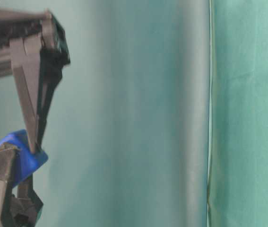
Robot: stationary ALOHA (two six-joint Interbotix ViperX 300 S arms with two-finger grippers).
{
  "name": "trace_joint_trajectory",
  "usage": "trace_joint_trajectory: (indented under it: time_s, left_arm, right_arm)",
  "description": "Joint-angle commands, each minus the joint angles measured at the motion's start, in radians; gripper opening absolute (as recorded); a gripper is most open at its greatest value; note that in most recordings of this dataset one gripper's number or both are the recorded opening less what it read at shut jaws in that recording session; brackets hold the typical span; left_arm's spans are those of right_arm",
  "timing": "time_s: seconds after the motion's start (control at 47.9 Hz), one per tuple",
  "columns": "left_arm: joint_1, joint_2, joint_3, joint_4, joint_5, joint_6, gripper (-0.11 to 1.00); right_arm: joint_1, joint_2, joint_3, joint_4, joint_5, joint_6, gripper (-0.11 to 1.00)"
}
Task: Handover the blue block to the right arm after grasping it with the left arm, then place it in the designated position.
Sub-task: 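Close the right gripper on the cube beside the left gripper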
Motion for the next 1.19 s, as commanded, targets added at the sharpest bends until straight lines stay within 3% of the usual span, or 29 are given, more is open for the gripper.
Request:
trace_joint_trajectory:
  time_s: [0.0,0.522,0.626,0.772,1.169]
  left_arm:
    - [-0.002,-0.008,-0.020,-0.002,-0.003,0.002,0.47]
    - [0.000,-0.008,-0.020,-0.002,0.009,0.002,0.47]
    - [0.000,-0.008,-0.020,-0.002,0.009,0.002,0.47]
    - [0.000,-0.008,-0.020,-0.002,0.009,0.002,0.47]
    - [0.000,-0.011,-0.021,-0.002,0.009,0.002,0.47]
  right_arm:
    - [0.002,0.009,-0.057,-0.002,-0.005,-0.005,0.92]
    - [0.002,0.037,-0.089,-0.002,0.029,-0.021,0.89]
    - [0.002,0.037,-0.089,-0.002,0.055,-0.025,0.80]
    - [0.002,0.034,-0.086,-0.002,0.067,-0.018,0.51]
    - [0.002,0.032,-0.083,-0.002,0.092,-0.014,0.51]
